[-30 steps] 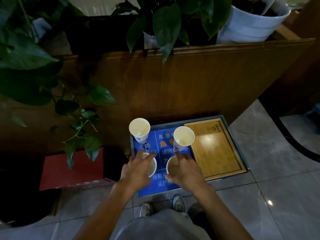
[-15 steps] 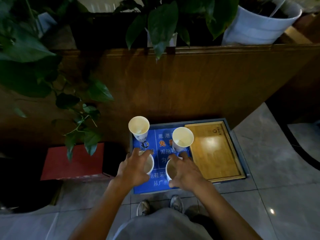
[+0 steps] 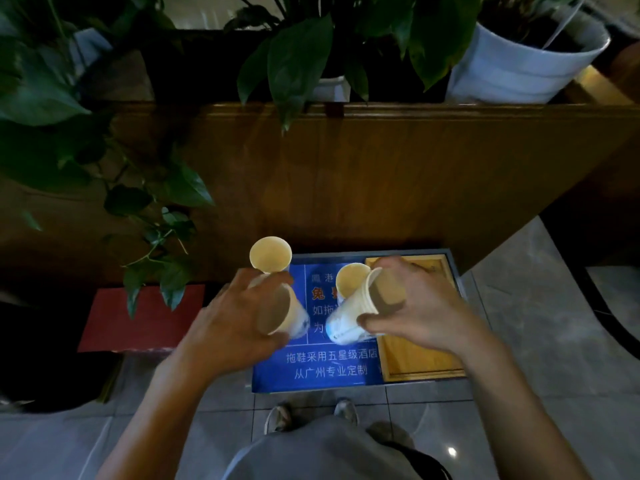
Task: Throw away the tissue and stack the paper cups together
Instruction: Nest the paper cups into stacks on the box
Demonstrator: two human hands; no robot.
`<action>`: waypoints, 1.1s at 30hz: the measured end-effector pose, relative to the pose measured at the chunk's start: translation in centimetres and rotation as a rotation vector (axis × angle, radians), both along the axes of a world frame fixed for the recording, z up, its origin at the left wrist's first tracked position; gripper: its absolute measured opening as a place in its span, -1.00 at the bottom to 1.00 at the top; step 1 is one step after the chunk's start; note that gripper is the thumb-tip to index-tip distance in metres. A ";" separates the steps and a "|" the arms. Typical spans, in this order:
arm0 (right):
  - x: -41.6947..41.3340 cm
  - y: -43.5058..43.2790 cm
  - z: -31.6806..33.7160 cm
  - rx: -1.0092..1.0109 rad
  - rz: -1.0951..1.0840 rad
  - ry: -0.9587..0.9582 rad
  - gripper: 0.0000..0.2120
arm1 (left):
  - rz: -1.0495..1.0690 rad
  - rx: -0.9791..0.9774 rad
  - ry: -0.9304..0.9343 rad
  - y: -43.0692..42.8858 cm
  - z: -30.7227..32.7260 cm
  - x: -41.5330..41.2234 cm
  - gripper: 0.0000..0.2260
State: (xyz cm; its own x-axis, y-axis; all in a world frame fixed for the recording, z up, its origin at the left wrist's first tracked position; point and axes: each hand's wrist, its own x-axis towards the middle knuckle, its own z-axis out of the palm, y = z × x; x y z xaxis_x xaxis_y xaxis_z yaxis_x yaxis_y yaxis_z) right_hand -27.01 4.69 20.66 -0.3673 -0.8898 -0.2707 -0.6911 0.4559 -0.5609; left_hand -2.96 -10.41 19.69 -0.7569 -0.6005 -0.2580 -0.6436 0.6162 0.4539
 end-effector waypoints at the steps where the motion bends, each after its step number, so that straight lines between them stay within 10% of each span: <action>1: -0.7 0.0 1.1 -0.034 -0.008 0.001 -0.23 | 0.012 0.010 0.027 -0.5 1.0 0.3 -0.30; 9: -3.6 -0.5 4.4 -0.254 -0.067 0.135 -0.23 | 0.173 -0.195 0.144 -2.3 7.0 2.2 -0.23; 33: -2.4 -7.3 -10.0 0.064 -0.091 0.142 -0.18 | 0.179 -0.165 0.103 -3.9 4.7 0.0 -0.26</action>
